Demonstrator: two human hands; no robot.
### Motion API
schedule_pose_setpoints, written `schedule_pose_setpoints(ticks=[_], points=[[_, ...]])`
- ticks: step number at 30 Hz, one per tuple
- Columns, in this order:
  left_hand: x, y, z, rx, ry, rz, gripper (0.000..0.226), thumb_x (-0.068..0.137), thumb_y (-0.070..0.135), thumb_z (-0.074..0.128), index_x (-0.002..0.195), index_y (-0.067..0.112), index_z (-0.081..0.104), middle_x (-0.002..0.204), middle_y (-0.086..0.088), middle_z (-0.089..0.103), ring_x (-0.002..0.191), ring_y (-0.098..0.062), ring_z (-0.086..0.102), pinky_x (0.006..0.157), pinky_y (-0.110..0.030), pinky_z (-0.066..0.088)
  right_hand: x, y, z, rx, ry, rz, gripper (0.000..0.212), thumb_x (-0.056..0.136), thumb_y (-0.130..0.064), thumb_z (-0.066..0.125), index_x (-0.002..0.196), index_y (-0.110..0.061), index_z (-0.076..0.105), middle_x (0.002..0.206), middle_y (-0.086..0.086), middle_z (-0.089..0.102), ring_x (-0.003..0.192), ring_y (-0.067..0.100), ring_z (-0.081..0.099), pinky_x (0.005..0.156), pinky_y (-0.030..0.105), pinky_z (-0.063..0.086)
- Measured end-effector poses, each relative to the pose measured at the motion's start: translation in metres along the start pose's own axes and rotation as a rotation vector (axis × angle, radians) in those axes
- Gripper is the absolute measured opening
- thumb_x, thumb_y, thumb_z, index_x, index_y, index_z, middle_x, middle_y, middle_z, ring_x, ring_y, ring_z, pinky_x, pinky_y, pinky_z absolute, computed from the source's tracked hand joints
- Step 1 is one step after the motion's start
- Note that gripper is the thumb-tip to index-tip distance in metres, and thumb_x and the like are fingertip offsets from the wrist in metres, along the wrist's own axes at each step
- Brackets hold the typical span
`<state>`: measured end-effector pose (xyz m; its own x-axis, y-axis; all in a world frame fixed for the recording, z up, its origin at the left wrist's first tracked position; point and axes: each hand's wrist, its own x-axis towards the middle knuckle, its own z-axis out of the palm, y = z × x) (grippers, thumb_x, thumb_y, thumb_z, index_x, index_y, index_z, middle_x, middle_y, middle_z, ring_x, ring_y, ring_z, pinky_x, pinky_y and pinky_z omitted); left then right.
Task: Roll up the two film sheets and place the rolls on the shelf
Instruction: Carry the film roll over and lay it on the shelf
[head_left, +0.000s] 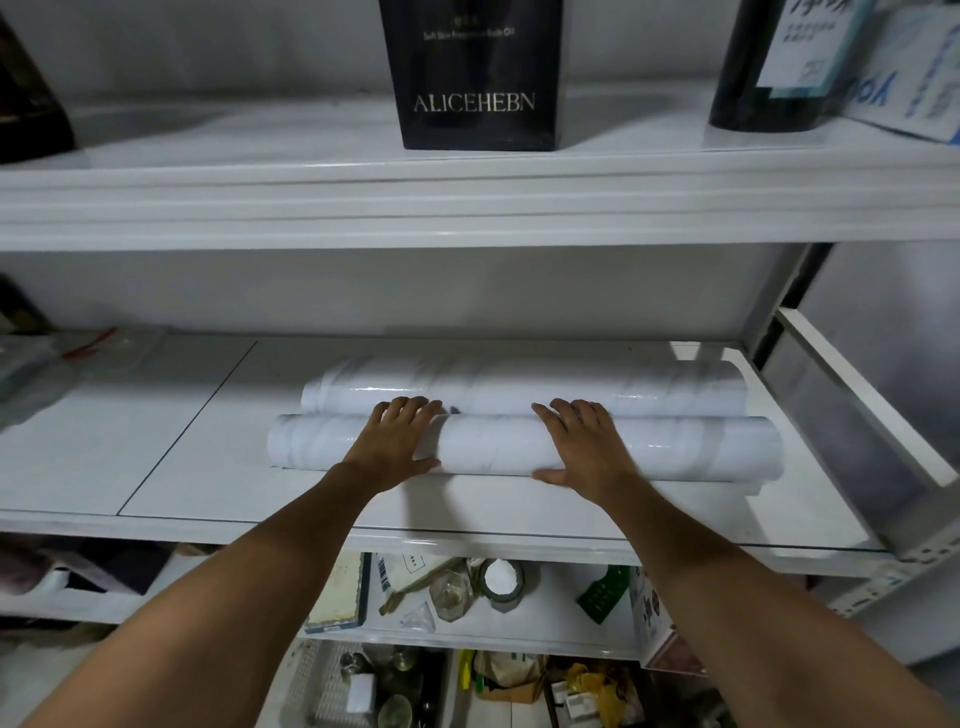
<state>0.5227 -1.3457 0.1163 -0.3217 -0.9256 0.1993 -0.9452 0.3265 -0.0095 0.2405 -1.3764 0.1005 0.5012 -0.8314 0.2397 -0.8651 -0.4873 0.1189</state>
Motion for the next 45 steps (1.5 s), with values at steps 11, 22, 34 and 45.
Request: schedule_pose_setpoints(ticks=[11, 22, 34, 45], points=[[-0.007, 0.007, -0.002, -0.011, -0.003, 0.024, 0.069, 0.076, 0.046, 0.067, 0.134, 0.020, 0.040, 0.133, -0.004, 0.045, 0.121, -0.027, 0.040, 0.101, -0.040, 0.030, -0.013, 0.000, -0.005, 0.013, 0.018, -0.026, 0.086, 0.064, -0.061, 0.071, 0.132, -0.013, 0.049, 0.123, 0.012, 0.057, 0.105, 0.034, 0.055, 0.094, 0.047, 0.043], [-0.011, 0.016, -0.003, 0.013, -0.012, 0.051, 0.068, 0.075, 0.044, 0.069, 0.132, 0.016, 0.044, 0.129, -0.008, 0.049, 0.118, -0.030, 0.045, 0.099, -0.041, 0.034, -0.022, -0.001, -0.007, 0.040, 0.030, -0.051, 0.083, 0.063, -0.060, 0.073, 0.130, -0.015, 0.050, 0.121, 0.010, 0.058, 0.103, 0.032, 0.056, 0.093, 0.046, 0.044], [-0.021, 0.022, 0.001, -0.007, -0.064, 0.034, 0.071, 0.080, 0.047, 0.061, 0.137, 0.014, 0.036, 0.134, -0.008, 0.045, 0.122, -0.029, 0.041, 0.102, -0.042, 0.028, -0.024, -0.002, -0.007, 0.071, -0.041, -0.051, 0.064, 0.082, -0.049, 0.060, 0.134, -0.014, 0.045, 0.116, 0.010, 0.058, 0.100, 0.032, 0.053, 0.088, 0.042, 0.043], [0.005, 0.002, -0.007, -0.082, -0.045, 0.031, 0.072, 0.074, 0.036, 0.072, 0.132, 0.010, 0.038, 0.136, -0.008, 0.042, 0.126, -0.024, 0.041, 0.107, -0.039, 0.021, -0.002, 0.016, -0.020, 0.093, 0.016, -0.035, 0.057, 0.087, -0.046, 0.057, 0.128, -0.007, 0.048, 0.119, 0.016, 0.060, 0.106, 0.035, 0.057, 0.103, 0.050, 0.033]])
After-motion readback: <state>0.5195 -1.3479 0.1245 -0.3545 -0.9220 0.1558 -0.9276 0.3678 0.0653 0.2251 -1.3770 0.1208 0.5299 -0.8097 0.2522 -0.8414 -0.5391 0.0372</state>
